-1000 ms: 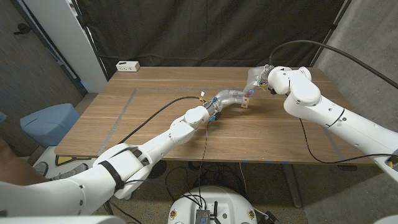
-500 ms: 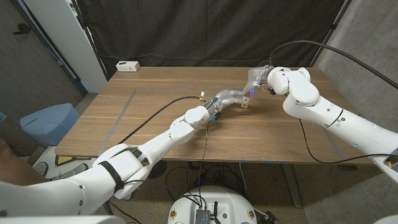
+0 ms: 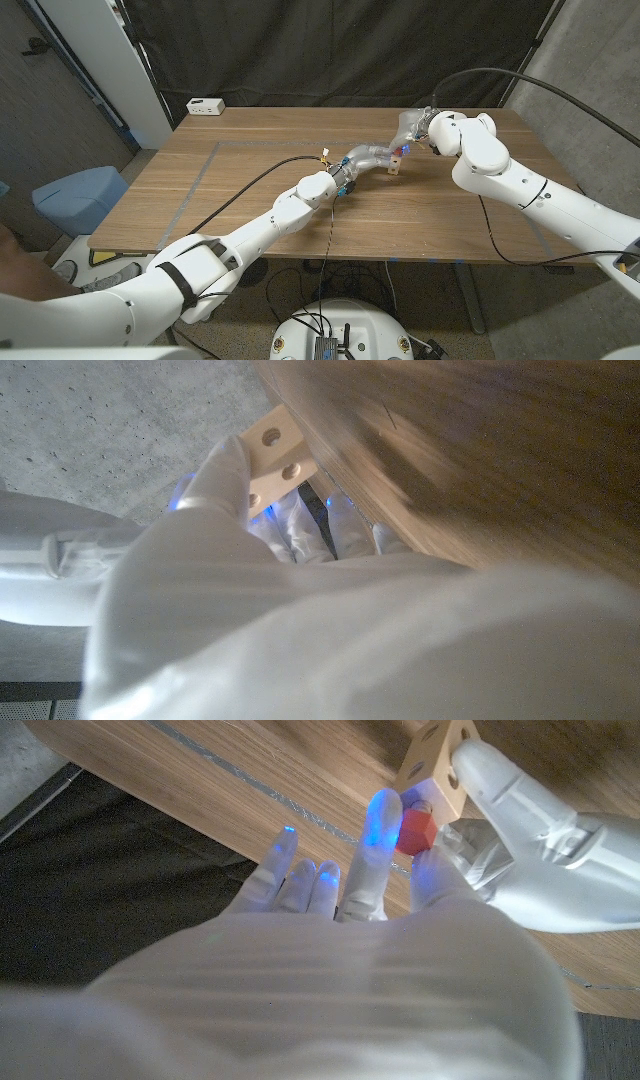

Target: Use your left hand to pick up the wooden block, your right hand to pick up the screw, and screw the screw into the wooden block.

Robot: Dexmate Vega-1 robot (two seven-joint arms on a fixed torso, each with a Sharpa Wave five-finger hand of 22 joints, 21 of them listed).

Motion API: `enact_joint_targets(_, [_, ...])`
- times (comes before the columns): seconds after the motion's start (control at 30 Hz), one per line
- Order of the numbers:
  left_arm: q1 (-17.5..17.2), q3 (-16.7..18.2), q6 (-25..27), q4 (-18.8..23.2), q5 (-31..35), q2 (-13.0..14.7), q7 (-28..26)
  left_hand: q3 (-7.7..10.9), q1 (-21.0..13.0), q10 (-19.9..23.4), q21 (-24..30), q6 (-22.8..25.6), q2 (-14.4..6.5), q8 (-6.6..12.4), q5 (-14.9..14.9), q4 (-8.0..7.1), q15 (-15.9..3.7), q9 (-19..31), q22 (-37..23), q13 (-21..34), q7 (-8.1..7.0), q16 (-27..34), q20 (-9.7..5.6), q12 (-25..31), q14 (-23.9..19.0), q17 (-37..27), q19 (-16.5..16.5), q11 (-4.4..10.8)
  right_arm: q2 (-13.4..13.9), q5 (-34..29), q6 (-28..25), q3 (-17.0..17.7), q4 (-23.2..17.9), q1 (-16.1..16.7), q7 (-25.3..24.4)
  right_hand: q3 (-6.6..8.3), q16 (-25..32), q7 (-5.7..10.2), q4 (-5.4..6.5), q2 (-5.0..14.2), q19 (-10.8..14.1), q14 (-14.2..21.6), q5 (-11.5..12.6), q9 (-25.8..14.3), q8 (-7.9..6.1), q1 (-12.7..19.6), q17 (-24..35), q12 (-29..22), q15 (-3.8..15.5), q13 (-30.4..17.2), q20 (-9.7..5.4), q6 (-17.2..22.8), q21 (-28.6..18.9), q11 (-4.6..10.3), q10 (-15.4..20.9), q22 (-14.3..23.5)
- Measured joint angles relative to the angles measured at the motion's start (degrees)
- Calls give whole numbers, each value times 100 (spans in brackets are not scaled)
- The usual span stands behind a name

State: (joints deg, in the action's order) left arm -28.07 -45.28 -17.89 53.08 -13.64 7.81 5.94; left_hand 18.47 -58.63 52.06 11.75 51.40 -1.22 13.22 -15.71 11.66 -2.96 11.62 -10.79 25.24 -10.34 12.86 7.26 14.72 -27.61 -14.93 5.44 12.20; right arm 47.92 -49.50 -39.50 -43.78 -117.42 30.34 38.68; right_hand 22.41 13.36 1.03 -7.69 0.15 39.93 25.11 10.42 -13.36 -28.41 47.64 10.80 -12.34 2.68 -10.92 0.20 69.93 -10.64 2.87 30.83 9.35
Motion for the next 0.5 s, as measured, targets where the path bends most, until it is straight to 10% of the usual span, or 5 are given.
enact_joint_targets(0.5, [-99,0,48,235,23,79,-52,14,0,-6,0,1,0,-1,5,14,0,-1,0,-1,0,0,0,0,0,0,0,-4,-7,-146,-150,-5,-120,144,-164,-46,22,-1,0,184,93,182,0,111,-67,-12,-1,0,-23,21,-51,410,0,213,317,0])
